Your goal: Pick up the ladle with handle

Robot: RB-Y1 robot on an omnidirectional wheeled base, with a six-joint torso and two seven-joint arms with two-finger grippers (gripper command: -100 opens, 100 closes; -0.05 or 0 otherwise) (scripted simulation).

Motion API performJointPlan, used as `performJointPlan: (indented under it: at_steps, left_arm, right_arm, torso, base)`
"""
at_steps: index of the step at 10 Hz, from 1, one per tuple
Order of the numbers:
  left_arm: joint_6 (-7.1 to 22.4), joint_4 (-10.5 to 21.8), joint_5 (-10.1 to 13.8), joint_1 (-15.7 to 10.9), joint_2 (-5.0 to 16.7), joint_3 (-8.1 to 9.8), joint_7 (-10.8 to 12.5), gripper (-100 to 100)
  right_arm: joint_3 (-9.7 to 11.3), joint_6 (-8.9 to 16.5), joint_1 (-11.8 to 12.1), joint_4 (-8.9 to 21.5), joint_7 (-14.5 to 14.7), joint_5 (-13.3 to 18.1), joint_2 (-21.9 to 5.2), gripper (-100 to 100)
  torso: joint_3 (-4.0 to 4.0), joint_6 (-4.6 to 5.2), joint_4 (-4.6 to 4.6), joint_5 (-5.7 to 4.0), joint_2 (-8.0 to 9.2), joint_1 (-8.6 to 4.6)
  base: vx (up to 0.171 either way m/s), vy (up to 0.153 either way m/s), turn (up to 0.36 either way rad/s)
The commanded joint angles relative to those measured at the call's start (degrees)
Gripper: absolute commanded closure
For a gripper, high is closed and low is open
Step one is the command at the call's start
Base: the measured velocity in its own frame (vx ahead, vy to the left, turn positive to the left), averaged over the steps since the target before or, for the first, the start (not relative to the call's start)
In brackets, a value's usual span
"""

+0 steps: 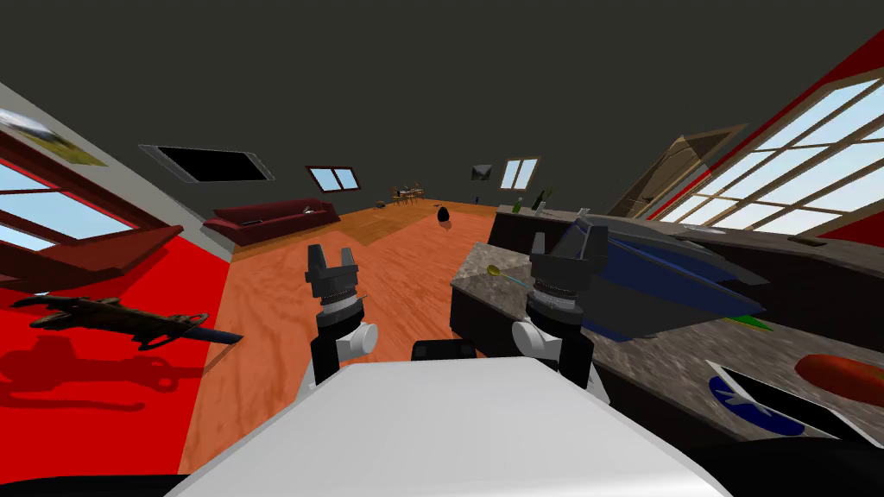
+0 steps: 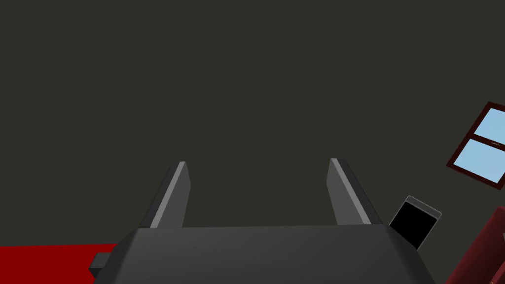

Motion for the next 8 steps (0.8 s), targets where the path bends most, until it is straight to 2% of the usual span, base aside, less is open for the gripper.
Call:
performJointPlan:
  at_steps: [1,5,6,8]
  left_arm:
    - [0.0,0.0,0.0,0.0,0.0,0.0,0.0,0]
    - [0.0,0.0,0.0,-0.02,-0.01,-0.01,0.0,0]
    - [0.0,0.0,0.0,-0.02,-0.01,-0.02,0.0,0]
    - [0.0,0.0,0.0,-0.01,-0.01,-0.01,0.0,0]
  right_arm:
    - [0.57,-0.78,0.01,1.18,-0.15,-0.27,-2.3,-100]
    - [2.61,-3.1,-0.43,6.4,0.27,-0.69,-8.99,-100]
    - [2.61,-3.1,-0.43,6.48,0.27,-0.69,-9.45,-100]
    - [4.21,-4.49,-0.91,10.22,1.08,-0.64,-13.47,-100]
  torso:
    - [0.0,0.0,0.0,0.0,0.0,0.0]
    - [0.23,-0.03,0.09,0.08,0.4,0.36]
    - [0.22,-0.02,0.08,0.1,0.38,0.46]
    - [0.15,-0.02,0.06,0.07,0.26,0.27]
  base:
    - [-0.055,0.055,0.131]
    - [-0.103,0.102,0.18]
    - [-0.061,0.089,0.05]
    - [-0.07,0.083,0.205]
